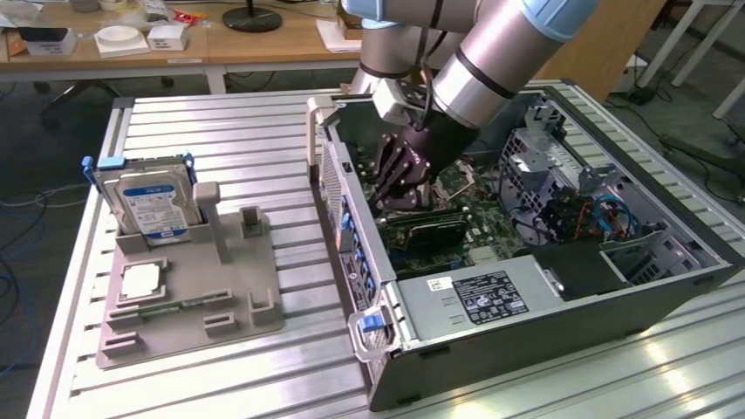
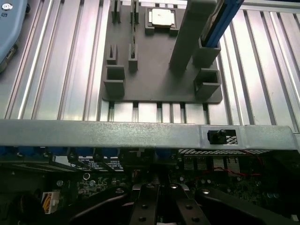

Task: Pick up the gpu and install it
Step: 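Press down on the gpu until it lock into place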

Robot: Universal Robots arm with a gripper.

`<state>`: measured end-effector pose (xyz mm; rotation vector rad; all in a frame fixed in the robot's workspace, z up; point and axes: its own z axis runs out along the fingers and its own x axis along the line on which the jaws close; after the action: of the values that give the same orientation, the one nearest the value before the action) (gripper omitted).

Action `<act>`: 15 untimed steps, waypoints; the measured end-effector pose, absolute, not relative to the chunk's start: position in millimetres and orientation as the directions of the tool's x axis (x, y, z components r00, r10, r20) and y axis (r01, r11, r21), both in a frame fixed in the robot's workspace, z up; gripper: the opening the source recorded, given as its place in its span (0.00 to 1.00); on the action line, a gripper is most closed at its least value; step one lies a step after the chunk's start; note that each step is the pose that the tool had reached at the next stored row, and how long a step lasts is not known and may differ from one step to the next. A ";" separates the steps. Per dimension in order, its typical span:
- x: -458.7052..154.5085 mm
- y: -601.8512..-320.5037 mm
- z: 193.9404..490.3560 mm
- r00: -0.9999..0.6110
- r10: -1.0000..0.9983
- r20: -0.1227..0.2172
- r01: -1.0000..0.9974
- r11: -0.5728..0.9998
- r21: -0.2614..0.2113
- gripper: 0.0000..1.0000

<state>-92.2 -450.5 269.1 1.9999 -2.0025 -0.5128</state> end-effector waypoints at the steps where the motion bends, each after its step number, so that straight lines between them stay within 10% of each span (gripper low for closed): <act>1: -92.3 -450.6 269.1 -0.015 -0.998 -0.061 -0.904 -0.013 0.427 0.10; 15: -84.6 -453.9 267.7 -0.014 -0.998 -0.061 -0.903 -0.013 0.429 0.10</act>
<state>-84.6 -453.9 267.7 1.9991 -1.9998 -0.5150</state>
